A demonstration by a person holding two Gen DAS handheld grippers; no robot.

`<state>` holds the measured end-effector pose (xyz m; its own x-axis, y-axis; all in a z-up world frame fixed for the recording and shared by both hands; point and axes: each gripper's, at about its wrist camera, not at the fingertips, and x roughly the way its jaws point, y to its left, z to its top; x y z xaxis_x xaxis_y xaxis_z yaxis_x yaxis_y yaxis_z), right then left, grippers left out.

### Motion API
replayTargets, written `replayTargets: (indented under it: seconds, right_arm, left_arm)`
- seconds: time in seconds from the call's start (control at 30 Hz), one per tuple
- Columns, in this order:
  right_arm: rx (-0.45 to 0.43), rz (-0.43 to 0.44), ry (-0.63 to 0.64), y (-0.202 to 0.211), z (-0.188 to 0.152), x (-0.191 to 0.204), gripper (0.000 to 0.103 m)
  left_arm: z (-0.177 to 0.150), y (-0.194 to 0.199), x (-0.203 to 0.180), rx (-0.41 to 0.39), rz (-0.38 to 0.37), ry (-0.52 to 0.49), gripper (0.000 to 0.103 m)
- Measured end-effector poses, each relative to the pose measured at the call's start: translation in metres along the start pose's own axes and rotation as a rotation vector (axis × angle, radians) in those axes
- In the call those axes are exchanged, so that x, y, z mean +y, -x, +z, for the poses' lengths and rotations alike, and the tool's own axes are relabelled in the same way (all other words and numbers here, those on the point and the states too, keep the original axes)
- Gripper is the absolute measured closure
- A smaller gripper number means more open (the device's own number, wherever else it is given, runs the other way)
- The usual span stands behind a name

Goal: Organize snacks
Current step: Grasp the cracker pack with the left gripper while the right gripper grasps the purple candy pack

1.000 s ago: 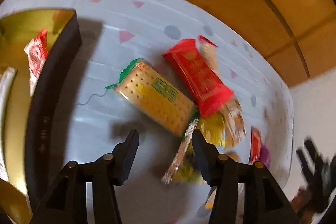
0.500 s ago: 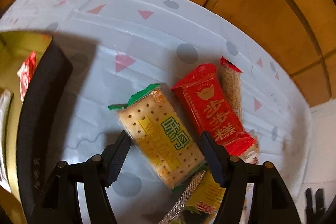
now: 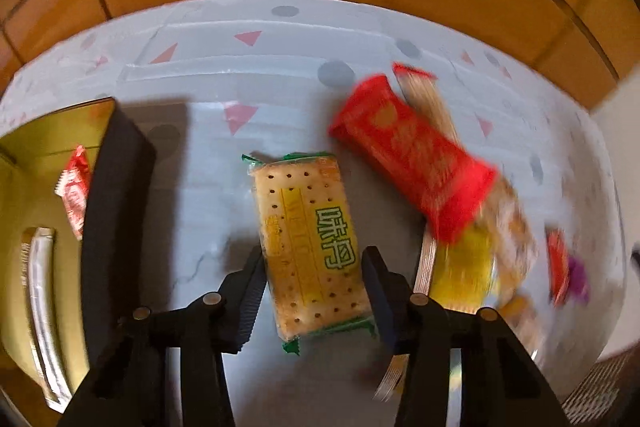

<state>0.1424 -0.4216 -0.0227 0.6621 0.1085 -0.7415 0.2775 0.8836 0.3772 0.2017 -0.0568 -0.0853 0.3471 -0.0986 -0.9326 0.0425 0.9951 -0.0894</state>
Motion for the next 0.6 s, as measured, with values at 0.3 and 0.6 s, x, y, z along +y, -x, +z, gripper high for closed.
replayTargets:
  seconds: [0.3, 0.6]
  right_arm:
    - [0.074, -0.013, -0.035, -0.012, -0.002, -0.01, 0.061]
    - [0.264, -0.055, -0.004, -0.047, -0.021, -0.005, 0.051]
  left_arm:
    - [-0.078, 0.032, -0.007, -0.093, -0.024, -0.18, 0.054]
    - [-0.111, 0.032, -0.009, -0.145, -0.058, -0.202, 0.056]
